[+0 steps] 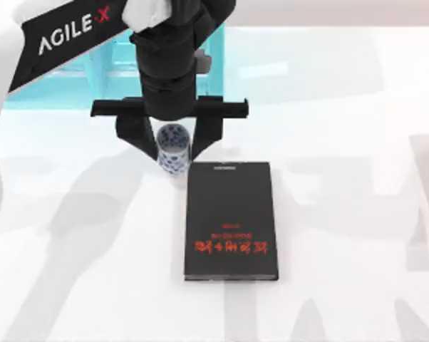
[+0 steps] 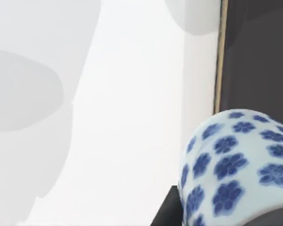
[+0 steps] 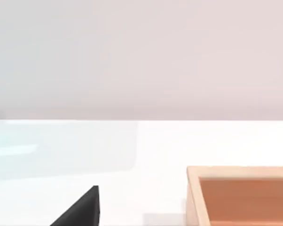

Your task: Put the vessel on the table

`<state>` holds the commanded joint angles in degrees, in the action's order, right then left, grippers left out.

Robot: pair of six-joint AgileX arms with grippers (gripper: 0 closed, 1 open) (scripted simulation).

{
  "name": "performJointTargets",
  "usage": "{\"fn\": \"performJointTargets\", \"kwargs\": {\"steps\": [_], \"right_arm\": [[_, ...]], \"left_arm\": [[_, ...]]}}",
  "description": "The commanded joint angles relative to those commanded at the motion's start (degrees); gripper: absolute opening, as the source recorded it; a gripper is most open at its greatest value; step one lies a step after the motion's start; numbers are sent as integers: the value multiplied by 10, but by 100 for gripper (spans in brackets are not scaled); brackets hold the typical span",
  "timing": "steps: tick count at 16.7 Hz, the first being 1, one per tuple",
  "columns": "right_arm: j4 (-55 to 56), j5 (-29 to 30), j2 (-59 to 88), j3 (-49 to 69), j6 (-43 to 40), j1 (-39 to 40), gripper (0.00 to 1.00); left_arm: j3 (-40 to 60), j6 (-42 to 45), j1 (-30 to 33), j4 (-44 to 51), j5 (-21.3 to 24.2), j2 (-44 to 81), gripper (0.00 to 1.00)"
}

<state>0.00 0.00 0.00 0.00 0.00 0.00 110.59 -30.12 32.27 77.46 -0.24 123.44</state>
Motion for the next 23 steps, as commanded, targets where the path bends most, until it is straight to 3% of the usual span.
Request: {"fn": "performJointTargets", "kwargs": {"steps": [5, 8, 16, 23], "right_arm": [[0, 0, 0, 0, 0, 0, 100], [0, 0, 0, 0, 0, 0, 100], [0, 0, 0, 0, 0, 0, 100], [0, 0, 0, 0, 0, 0, 100]], "left_arm": [[-150, 175, -183, -16, 3, -118, 0], [-209, 240, -248, -30, 7, -178, 0], [-233, 256, -262, -42, 3, -189, 0], [-336, 257, -265, -171, 5, -172, 0]]}}
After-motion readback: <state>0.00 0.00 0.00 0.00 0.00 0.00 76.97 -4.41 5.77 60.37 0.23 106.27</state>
